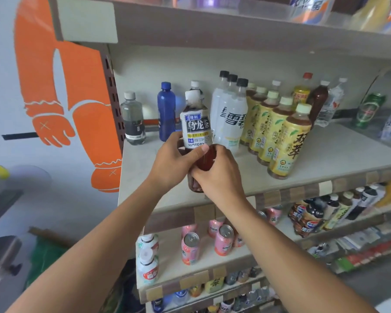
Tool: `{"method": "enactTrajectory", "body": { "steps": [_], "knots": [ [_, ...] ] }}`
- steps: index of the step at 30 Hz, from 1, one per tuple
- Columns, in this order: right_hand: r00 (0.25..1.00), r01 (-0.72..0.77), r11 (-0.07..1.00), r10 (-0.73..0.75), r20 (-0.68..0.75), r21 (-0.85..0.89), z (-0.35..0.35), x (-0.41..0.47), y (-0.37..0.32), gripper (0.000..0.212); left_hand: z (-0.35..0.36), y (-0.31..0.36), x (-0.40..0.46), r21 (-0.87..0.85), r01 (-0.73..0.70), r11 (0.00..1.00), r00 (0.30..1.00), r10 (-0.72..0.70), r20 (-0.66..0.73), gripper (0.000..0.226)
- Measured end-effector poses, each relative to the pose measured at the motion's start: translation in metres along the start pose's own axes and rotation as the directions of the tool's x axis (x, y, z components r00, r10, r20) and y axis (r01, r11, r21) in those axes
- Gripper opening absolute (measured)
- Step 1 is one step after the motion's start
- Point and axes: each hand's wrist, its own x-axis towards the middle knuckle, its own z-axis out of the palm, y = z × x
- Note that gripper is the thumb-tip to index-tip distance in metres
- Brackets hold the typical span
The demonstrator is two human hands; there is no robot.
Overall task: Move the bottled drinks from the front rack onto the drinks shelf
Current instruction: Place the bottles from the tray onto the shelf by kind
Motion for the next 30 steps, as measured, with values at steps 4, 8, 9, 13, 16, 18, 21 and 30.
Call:
{"method": "enactTrajectory", "body": {
  "steps": [4,8,9,13,16,18,21,30],
  "knots": [
    [0.999,-0.024,0.999,0.023,0.033,0.030,0.005,0.029,0.015,0.032,0.010,-0.008,0.026,0.091,0.014,0.996,1.000,-0.011,-0.026,0.050],
    [0.999,-0.048,0.997,0.047,0.013,0.062,0.015,0.057,0.028,0.029,0.016,-0.015,0.049,0.095,0.079,0.992,0.997,-0.076,-0.032,0.041],
    [0.999,-0.052,0.996,0.053,-0.001,0.075,0.018,0.064,0.031,0.028,0.016,-0.019,0.055,0.127,0.094,0.987,0.994,-0.086,-0.072,0.037],
    [0.996,-0.069,0.994,0.073,-0.053,0.082,0.033,0.092,0.045,0.033,0.012,-0.052,0.068,0.496,0.166,0.852,0.977,-0.072,-0.203,0.039],
    [0.995,-0.075,0.996,0.078,-0.057,0.041,0.045,0.111,0.056,0.047,0.012,-0.070,0.070,0.692,0.177,0.700,0.980,-0.056,-0.193,0.039],
    [0.995,-0.075,0.997,0.077,-0.057,0.033,0.051,0.122,0.063,0.050,0.014,-0.073,0.071,0.766,0.141,0.627,0.986,-0.018,-0.166,0.038],
    [0.995,-0.077,0.997,0.078,-0.056,0.026,0.059,0.132,0.071,0.051,0.017,-0.071,0.073,0.815,0.088,0.573,0.990,0.041,-0.136,0.038],
    [0.998,-0.048,0.999,0.048,-0.045,0.005,0.082,0.151,0.081,0.060,0.017,-0.072,0.071,0.849,0.065,0.524,0.991,0.069,-0.119,0.037]
  ]
}}
